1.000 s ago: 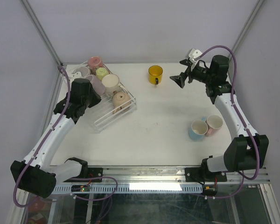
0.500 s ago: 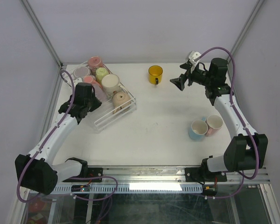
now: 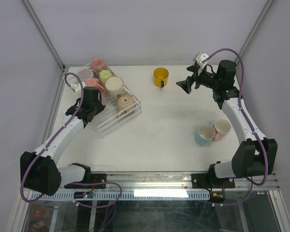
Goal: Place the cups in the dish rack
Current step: Place the cup on the dish rack.
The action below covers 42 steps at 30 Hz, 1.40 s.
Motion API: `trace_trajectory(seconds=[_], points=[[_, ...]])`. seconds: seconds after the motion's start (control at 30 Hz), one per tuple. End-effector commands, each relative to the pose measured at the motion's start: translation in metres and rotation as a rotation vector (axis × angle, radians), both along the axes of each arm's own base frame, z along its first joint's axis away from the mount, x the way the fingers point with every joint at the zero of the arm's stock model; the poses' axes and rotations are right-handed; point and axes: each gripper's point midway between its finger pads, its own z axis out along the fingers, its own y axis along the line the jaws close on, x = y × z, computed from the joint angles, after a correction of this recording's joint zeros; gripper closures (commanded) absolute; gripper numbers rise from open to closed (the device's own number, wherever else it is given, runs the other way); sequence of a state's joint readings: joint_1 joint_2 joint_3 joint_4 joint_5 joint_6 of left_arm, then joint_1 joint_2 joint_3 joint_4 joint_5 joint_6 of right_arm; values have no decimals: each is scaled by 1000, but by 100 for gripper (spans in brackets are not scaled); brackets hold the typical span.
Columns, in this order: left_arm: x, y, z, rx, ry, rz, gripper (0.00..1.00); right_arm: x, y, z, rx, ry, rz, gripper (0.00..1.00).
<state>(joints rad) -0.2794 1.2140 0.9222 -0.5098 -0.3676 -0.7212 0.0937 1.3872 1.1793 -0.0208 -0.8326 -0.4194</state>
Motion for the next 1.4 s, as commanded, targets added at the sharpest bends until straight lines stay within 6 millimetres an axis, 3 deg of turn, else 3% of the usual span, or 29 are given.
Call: trace_trajectory(seconds=[0.0,0.3,0.43,0.83,1.07,1.37], points=[[29,16,39,34,-201,81,100,4,-5,11,9,-35,-21,7],[39,18,36,123,-320,78,100,8,-5,8,3,-30,-20,6],[39,20,24,165,-308,73,100,8,-7,5,-2,-25,-25,6],[27,-4,-17,106,-228,-30,100,9,-10,2,-11,-21,-33,6],[11,-6,-31,78,-170,-49,64,11,-10,2,-8,-23,-28,6],[11,-13,-10,63,-185,-96,52,10,-10,3,-7,-25,-29,6]])
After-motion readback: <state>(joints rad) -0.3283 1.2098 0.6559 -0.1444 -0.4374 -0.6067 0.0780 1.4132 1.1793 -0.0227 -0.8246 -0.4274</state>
